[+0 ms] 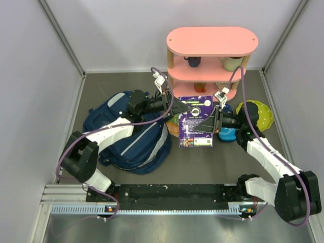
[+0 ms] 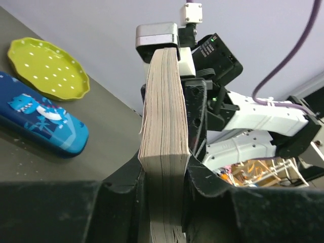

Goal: Pack the student bag
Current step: Pick up the book from the center of the board.

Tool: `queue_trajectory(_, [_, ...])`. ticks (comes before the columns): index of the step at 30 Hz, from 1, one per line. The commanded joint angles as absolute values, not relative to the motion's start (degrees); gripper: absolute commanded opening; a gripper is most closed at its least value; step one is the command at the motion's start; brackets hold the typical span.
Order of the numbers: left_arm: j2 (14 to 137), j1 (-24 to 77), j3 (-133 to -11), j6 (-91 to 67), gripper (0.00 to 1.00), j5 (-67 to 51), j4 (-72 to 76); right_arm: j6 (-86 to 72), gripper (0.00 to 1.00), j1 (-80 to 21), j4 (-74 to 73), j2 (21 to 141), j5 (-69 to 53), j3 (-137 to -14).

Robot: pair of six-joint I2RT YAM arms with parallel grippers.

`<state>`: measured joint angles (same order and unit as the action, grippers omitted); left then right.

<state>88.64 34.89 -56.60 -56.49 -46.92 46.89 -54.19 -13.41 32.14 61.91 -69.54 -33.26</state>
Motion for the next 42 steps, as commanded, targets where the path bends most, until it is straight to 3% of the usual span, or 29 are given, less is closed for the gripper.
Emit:
queue_trajectory(1, [84.2, 34.6, -55.6, -51.4, 0.00, -42.8, 44.5, -39.8, 0.37, -14.3, 13.8, 60.7, -63.3, -39.7])
queue_trajectory(2, [81.7, 34.5, -54.8, -50.4, 0.00, -40.6, 42.9, -38.3, 0.50, -14.4, 10.8, 60.5, -57.6, -40.2])
queue_trajectory(3, [80.0, 34.4, -53.8, -49.3, 0.00, -35.0, 41.4, -37.5, 0.70, -14.3, 8.3, 59.9, -55.0, -40.8])
queue_trajectory(8, [68.5, 33.0, -48.1, -44.0, 0.00, -19.0, 28.8, -41.6, 0.87, -14.3, 5.6, 55.0, -39.0, -36.7])
queue_trajectory(15, [56.6, 31.3, -38.9, -49.1, 0.00, -2.9, 29.6, -55.0, 0.89, -15.4, 15.8, 47.4, -29.6, -23.5])
queue_trajectory(20, [53.7, 31.2, -36.4, -53.8, 0.00, 2.0, 33.0, -60.3, 0.89, -23.3, 25.3, 46.8, -26.5, -19.9])
queue_trajectory(27, [53.4, 31.2, -33.4, -59.8, 0.00, 3.3, 37.3, -66.8, 0.90, -28.6, 42.7, 53.9, -24.1, -19.1])
queue_trajectory(42, [56.0, 31.2, -31.3, -65.5, 0.00, 0.3, 44.4, -72.7, 0.89, -33.5, 56.9, 65.9, -21.3, -21.4])
